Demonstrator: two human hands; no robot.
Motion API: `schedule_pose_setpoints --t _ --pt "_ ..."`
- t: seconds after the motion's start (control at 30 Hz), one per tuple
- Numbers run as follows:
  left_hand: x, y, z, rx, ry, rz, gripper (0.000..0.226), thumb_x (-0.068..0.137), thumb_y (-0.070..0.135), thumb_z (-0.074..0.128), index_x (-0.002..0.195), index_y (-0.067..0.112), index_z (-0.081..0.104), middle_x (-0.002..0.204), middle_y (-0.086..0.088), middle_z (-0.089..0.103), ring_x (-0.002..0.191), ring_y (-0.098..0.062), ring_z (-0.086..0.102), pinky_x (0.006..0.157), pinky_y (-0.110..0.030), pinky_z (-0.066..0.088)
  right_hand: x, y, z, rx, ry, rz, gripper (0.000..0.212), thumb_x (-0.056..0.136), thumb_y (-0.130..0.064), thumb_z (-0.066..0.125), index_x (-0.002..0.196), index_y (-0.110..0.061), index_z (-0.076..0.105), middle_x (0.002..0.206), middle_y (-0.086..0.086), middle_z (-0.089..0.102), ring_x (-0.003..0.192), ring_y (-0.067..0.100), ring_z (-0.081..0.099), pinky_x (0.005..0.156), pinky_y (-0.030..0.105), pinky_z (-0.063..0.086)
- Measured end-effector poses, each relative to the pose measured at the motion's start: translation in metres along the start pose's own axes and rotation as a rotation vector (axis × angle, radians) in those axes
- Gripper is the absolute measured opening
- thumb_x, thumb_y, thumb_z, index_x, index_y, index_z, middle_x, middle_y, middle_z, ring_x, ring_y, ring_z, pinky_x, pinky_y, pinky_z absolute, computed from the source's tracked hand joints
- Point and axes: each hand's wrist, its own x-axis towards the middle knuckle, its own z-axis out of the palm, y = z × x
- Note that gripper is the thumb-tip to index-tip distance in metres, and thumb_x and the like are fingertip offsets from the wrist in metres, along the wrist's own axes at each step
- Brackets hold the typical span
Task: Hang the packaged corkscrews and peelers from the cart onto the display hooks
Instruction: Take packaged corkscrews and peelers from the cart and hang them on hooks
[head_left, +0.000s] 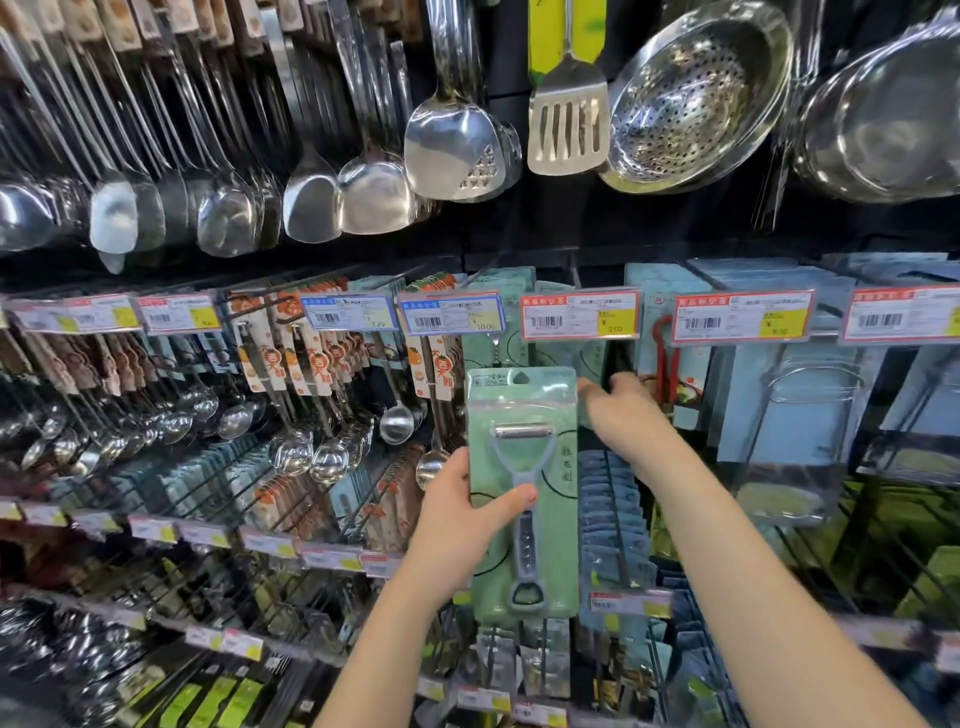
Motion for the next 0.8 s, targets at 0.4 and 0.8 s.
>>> schedule_pose_setpoints --t 0.4,0.8 --pt "0.019 -0.008 0.019 0.001 -0.096 -0.038 0.035 0.094 0.024 0.081 0.123 0.028 0.061 0.119 0.012 0.079 0.102 0.003 0.075 0.082 -0.016 0.059 -0.052 0.009 -0.007 0.525 -0.045 -0.331 0.02 0.105 -0.018 0.062 0.124 -0.022 0.069 0.117 -0.008 0.079 0.111 0.007 0.072 0.102 0.031 0.055" --pt "0.029 -0.016 0.033 -0.101 0.011 -0.107 0.015 0.098 0.016 0.074 0.113 0.013 0.071 0.106 0.002 0.084 0.103 -0.019 0.08 0.092 -0.036 0.064 -0.035 -0.004 -0.017 0.308 -0.002 -0.41 0.011 0.103 -0.031 0.065 0.109 -0.04 0.067 0.095 0.0 0.076 0.09 0.017 0.069 0.085 0.03 0.053"
